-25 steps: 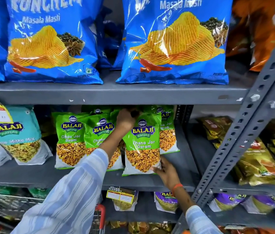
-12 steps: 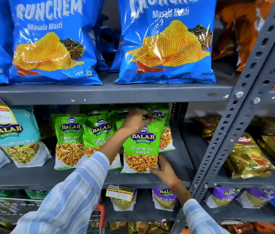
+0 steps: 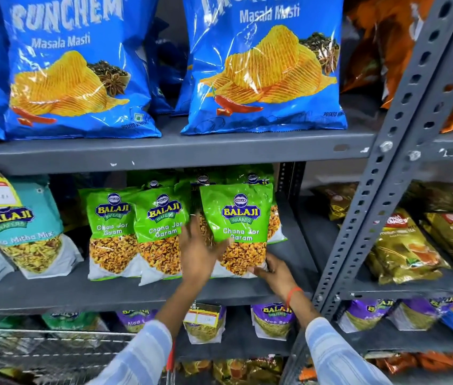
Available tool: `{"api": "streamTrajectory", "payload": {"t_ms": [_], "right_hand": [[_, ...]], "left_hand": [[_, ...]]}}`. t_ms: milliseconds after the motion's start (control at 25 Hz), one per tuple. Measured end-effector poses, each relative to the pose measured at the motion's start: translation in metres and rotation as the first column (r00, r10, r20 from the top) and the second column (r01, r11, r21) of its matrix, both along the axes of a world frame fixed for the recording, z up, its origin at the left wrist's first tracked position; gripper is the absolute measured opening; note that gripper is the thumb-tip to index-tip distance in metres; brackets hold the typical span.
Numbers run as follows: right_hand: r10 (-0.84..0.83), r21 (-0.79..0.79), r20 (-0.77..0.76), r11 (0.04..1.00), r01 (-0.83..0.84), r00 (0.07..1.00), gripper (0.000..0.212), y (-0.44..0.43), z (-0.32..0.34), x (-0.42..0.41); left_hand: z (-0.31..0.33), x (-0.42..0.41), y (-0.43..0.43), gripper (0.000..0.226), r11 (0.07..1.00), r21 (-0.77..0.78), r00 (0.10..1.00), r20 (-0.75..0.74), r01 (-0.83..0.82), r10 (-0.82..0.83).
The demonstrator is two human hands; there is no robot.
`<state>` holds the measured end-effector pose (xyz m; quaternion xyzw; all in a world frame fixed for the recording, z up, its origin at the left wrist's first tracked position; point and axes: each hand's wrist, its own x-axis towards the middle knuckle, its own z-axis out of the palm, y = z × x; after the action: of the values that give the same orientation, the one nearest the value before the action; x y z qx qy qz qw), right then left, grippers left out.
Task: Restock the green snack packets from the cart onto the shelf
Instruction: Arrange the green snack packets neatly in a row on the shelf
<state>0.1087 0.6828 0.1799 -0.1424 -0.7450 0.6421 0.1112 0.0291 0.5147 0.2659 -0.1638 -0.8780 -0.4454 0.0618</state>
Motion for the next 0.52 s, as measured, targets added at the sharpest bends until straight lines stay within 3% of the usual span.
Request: {"api": "streamTrajectory", "payload": {"t_ms": [80,160,240,400,520], "right_hand": [[-0.012,-0.041,0.019,0.999,0.013,1.0,0.037,0.008,0.0,0.001],[-0.039,-0.073,0.034,0.996,0.042,0.999,0.038,0.017,0.001,0.001],[-0.139,-0.074,0.036,0.987,0.141,0.99,0.04,0.029,0.003,-0.004],[-0.424,0.049,0.049,0.905,0.422,0.904,0.03,0.043,0.01,-0.022],[-0.444,0.119,0.109,0.894,0.431,0.89,0.031,0.043,0.017,-0.026]], "left_hand": [[-0.032,0.0,0.001,0.084,0.989,-0.05,0.954,0.272,0.141,-0.123],[-0.041,-0.006,0.01,0.079,0.963,0.066,0.847,0.461,0.263,-0.263],[-0.042,-0.015,0.023,0.074,0.942,0.147,0.819,0.467,0.301,-0.334],[-0.048,-0.013,0.054,0.061,0.944,0.181,0.866,0.38,0.277,-0.326],[-0.052,-0.008,0.066,0.066,0.972,0.086,0.924,0.303,0.218,-0.234]]}}
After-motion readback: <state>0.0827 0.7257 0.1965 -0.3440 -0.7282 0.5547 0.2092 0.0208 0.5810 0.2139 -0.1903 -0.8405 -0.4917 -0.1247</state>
